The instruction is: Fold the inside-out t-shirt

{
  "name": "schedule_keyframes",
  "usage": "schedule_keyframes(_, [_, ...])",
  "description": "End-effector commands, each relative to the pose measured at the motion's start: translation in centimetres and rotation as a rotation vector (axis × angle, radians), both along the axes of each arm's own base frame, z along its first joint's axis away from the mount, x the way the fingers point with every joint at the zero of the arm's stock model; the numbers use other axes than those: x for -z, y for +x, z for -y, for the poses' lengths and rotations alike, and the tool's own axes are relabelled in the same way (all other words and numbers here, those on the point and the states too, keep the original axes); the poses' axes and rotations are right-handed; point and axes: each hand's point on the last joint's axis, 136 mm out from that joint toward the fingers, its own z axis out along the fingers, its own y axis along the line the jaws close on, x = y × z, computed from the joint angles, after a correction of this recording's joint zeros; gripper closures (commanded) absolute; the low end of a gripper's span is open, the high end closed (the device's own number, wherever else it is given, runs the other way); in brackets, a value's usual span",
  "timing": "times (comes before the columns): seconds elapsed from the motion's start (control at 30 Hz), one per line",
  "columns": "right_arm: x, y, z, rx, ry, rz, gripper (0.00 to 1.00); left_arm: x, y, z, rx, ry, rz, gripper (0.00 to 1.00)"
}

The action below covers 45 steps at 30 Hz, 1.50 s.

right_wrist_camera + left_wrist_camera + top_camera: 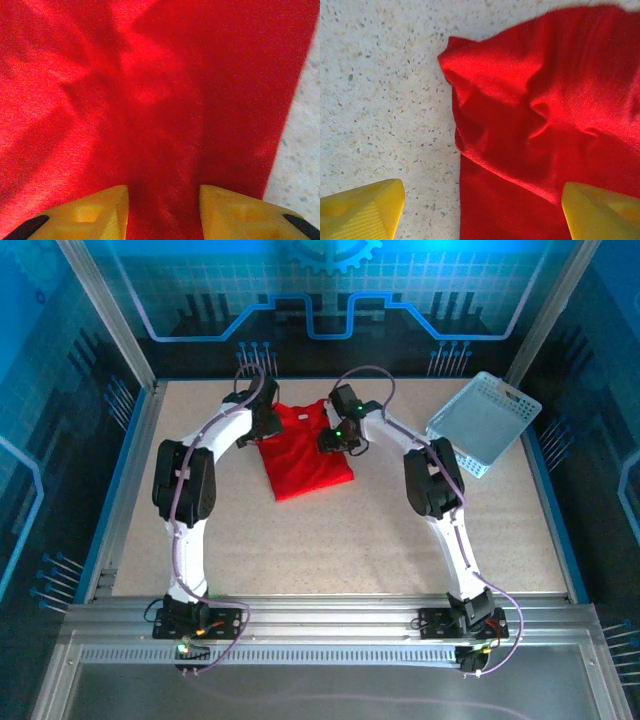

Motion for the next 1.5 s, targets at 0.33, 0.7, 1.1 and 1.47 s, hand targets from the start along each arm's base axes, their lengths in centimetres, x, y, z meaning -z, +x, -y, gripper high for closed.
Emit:
schedule_keyframes(0.33, [2.2,-7.7,2.7,0.094,-0.13,-0.047,0.57,-0.5,2.5,-0.1,0.049,-0.039,0.023,0.15])
schedule_keyframes(0.7, [-0.4,-18.3,4.1,0.042,-0.194,-0.009,0.56,-1.3,-5.9,5.3,0.165,-0.106,0.056,0.15])
schedule_keyframes(1.1, [-5.4,-11.3,6.5,0.105,-0.047,0.072,0.52,0.3,-16.5,11.0,0.225,-0.245,0.081,0.16])
schedule_keyframes(1.47, [-1.1,-2.5,8.2,0.217,-0.077,0.012,0.59,6.1,-20.9,10.9,0.231,-0.177,-0.041,0.15])
